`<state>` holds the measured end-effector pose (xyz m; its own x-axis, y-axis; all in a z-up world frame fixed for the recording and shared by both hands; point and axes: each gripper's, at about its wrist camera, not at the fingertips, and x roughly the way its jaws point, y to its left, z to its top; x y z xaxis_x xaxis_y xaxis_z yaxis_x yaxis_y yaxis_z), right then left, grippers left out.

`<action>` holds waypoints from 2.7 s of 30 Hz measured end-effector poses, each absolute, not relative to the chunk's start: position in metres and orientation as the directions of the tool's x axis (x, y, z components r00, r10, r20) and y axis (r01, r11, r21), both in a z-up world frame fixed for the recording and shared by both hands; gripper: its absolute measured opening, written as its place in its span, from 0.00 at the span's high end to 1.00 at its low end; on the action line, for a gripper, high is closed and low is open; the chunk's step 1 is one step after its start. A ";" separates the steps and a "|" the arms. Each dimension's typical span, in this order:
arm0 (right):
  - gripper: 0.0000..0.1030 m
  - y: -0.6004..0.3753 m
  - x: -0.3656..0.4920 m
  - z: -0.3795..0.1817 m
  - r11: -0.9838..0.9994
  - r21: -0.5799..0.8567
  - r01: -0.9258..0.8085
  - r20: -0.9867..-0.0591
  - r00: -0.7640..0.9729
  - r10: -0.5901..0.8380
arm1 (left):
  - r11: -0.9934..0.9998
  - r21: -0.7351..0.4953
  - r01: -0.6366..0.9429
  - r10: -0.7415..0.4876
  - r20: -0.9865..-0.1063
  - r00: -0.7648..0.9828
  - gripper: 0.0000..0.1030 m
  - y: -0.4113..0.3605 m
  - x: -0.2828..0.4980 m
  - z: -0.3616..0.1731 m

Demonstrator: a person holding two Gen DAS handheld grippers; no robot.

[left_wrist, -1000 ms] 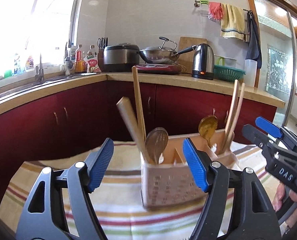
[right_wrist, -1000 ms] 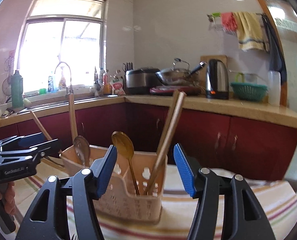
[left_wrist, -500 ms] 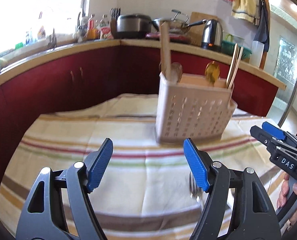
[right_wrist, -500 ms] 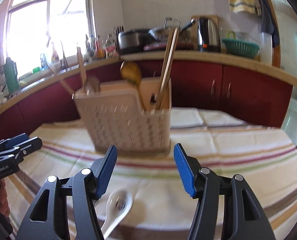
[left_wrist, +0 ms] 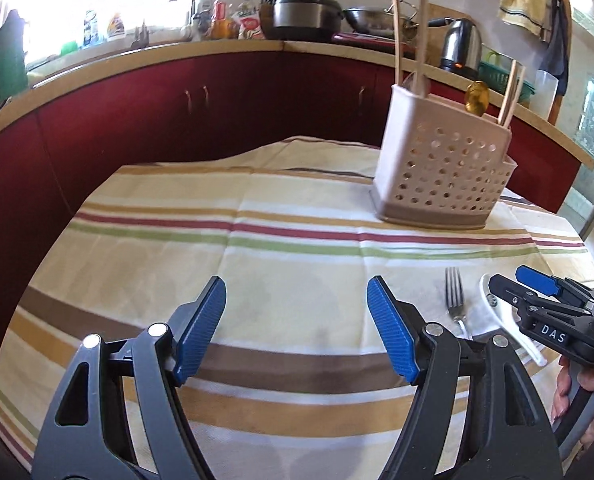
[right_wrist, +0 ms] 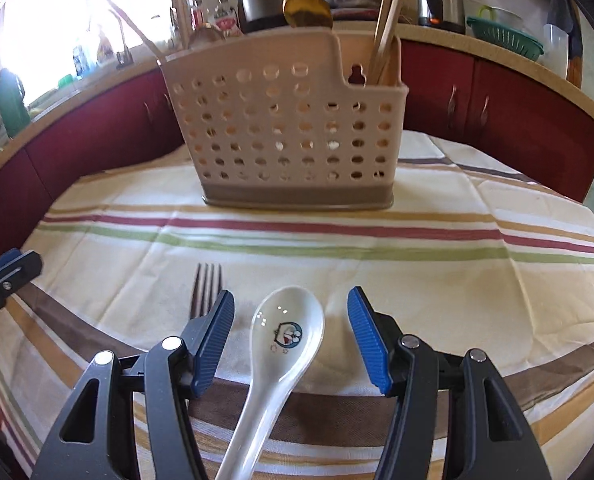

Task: Organize utensils
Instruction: 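Lower the right tool around the white ceramic spoon while the left tool moves over the fork, then close the right tool on the white ceramic spoon while the left tool grasps the steel fork, then lift the white spoon and fork and carry both over the beige caddy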

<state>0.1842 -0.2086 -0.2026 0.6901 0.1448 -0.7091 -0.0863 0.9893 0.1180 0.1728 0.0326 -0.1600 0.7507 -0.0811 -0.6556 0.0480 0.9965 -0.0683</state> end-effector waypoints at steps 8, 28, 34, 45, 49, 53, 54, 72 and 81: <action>0.44 -0.209 0.192 -0.217 0.992 0.106 -0.073 -0.768 0.627 0.129 | 0.995 -0.084 0.053 -0.096 -0.672 0.735 0.31 0.032 0.174 -0.168; 0.58 -0.262 0.176 -0.198 0.986 0.133 -0.099 -0.740 0.652 0.165 | 0.970 -0.108 0.218 -0.226 -0.737 0.637 0.31 -0.081 0.191 -0.193; 0.58 -0.283 0.177 -0.193 0.980 0.174 -0.101 -0.725 0.660 0.197 | 0.971 -0.099 0.218 -0.214 -0.764 0.608 0.33 -0.100 0.203 -0.205; 0.59 -0.297 0.174 -0.188 0.969 0.216 -0.121 -0.700 0.673 0.240 | 0.971 -0.075 0.227 -0.200 -0.778 0.596 0.56 -0.116 0.217 -0.209; 0.59 -0.300 0.174 -0.190 0.967 0.221 -0.123 -0.703 0.668 0.245 | 0.968 -0.068 0.240 -0.203 -0.777 0.596 0.75 -0.120 0.218 -0.208; 0.59 -0.300 0.174 -0.190 0.967 0.223 -0.124 -0.700 0.670 0.247 | 0.967 -0.077 0.244 -0.212 -0.776 0.594 0.77 -0.120 0.218 -0.208; 0.59 -0.300 0.174 -0.190 0.967 0.223 -0.124 -0.699 0.671 0.247 | 0.966 -0.078 0.244 -0.213 -0.775 0.595 0.77 -0.121 0.219 -0.208; 0.59 -0.296 0.153 -0.165 0.971 0.188 -0.145 -0.631 0.740 0.233 | 0.967 -0.090 0.238 -0.236 -0.666 0.707 0.77 -0.102 0.183 -0.170; 0.59 -0.287 0.142 -0.152 0.975 0.167 -0.146 -0.604 0.766 0.218 | 0.970 -0.107 0.218 -0.237 -0.614 0.753 0.77 -0.085 0.170 -0.151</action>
